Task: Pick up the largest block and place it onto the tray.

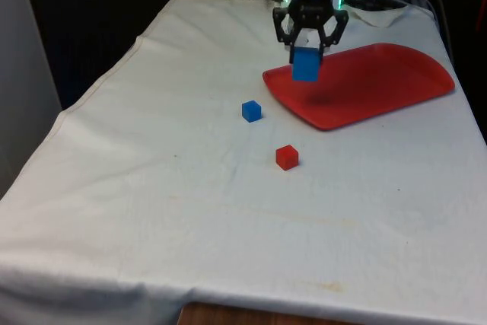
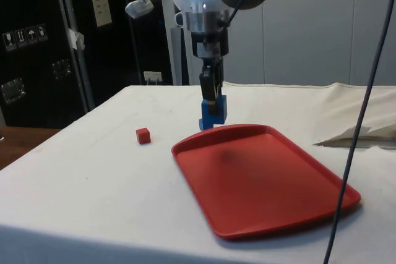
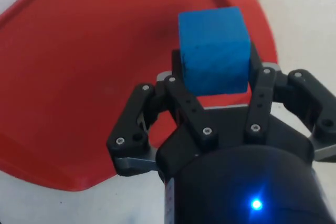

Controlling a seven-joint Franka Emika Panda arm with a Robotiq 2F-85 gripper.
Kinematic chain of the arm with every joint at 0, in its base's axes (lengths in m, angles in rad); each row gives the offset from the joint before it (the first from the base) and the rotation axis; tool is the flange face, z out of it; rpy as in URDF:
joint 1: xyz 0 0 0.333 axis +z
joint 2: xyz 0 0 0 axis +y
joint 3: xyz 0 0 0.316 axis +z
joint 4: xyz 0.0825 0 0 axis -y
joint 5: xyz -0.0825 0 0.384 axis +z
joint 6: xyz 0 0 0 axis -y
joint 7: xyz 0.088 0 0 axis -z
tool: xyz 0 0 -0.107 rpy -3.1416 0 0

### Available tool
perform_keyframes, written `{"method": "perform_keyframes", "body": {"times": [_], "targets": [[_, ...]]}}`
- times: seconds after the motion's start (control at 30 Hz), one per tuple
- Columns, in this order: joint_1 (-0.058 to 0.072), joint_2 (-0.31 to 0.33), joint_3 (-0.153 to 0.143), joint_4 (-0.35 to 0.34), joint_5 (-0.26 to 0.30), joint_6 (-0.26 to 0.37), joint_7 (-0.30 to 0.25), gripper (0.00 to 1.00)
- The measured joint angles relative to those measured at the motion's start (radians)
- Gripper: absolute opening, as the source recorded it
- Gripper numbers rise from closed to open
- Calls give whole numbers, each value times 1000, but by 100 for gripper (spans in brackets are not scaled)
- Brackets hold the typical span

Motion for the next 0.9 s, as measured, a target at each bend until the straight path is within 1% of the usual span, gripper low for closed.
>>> {"method": "perform_keyframes", "body": {"times": [0.1,0.13,0.27,0.3,0.4,0.47,0.53,0.57,0.8,0.83,0.9], "targets": [[0,0,21,-6,-1,0,18,0],[0,0,21,-6,-1,0,18,0],[0,2,49,-18,-3,4,43,0],[0,10,59,-29,-3,23,51,0],[0,35,71,-46,-3,67,60,0],[0,35,71,-46,-3,67,60,0],[0,67,83,-54,-3,107,69,0],[0,77,87,-54,-3,117,71,0],[0,135,101,-55,0,162,73,0],[0,155,104,-53,1,182,74,0],[0,155,104,-53,1,182,74,0]]}}
